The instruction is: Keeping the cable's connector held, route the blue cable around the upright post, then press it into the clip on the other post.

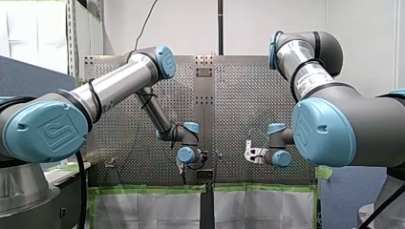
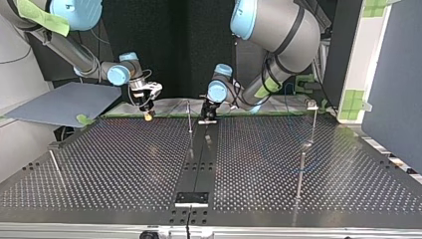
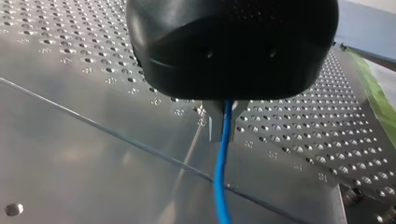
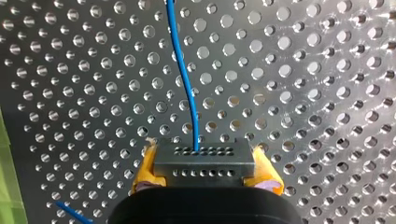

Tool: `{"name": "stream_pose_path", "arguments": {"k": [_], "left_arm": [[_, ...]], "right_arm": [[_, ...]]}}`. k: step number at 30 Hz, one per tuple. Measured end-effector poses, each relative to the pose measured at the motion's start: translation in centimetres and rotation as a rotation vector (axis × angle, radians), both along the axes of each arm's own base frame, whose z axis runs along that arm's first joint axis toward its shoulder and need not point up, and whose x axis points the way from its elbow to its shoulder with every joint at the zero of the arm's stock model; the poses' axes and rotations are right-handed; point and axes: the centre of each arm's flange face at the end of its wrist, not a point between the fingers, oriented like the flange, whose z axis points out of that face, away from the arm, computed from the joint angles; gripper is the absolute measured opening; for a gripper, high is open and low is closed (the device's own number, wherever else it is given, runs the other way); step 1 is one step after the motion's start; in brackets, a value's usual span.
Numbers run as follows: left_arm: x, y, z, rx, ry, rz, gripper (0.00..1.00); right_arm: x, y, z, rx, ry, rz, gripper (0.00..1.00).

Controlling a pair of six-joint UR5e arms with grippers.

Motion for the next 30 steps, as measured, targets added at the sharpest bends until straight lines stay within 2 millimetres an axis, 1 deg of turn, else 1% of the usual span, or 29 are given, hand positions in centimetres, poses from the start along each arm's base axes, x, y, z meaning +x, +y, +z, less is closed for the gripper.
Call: {"name": "stream_pose_path", "arguments": {"k": [3, 5, 6, 8, 9, 10, 11, 12, 13, 20, 30], "left_arm": [[0.0, -0.1, 0.0, -0.006, 0.003, -0.013, 0.02], [0.0, -0.1, 0.0, -0.009, 0.004, -0.020, 0.17], [0.0, -0.1, 0.0, -0.009, 0.003, -0.022, 0.17], [0.0, -0.3, 0.0, -0.009, -0.001, -0.029, 0.51], [0.0, -0.3, 0.1, -0.010, -0.005, -0.033, 0.51], [0.0, -0.4, 0.2, -0.012, -0.011, -0.037, 0.75], [0.1, -0.5, 0.2, -0.015, -0.017, -0.039, 0.91], [0.1, -0.6, 0.3, -0.019, -0.022, -0.041, 0.91], [0.2, -0.6, 0.3, -0.024, -0.030, -0.045, 1.00], [0.6, -1.1, 0.8, -0.058, -0.069, -0.050, 1.00], [0.1, -0.4, 0.2, 0.032, -0.033, -0.036, 1.00]], "right_arm": [[-0.1, -0.1, 0.0, 0.000, -0.001, -0.002, 0.00], [-0.3, -0.3, 0.1, -0.001, -0.001, -0.005, 0.00], [-0.3, -0.3, 0.1, -0.001, -0.001, -0.006, 0.00], [-0.4, -0.5, 0.1, -0.002, -0.001, -0.008, 0.00], [-0.4, -0.5, 0.2, -0.003, -0.002, -0.009, 0.00], [-0.5, -0.6, 0.2, -0.002, -0.002, -0.009, 0.00], [-0.5, -0.6, 0.1, -0.002, -0.001, -0.009, 0.00], [-0.5, -0.6, 0.1, -0.001, -0.001, -0.009, 0.00], [-0.5, -0.6, 0.1, -0.001, -0.001, -0.009, 0.00], [-0.6, -0.6, 0.0, 0.003, 0.000, -0.010, 0.00], [-0.6, -0.6, -0.1, 0.006, 0.001, -0.011, 0.00]]}}
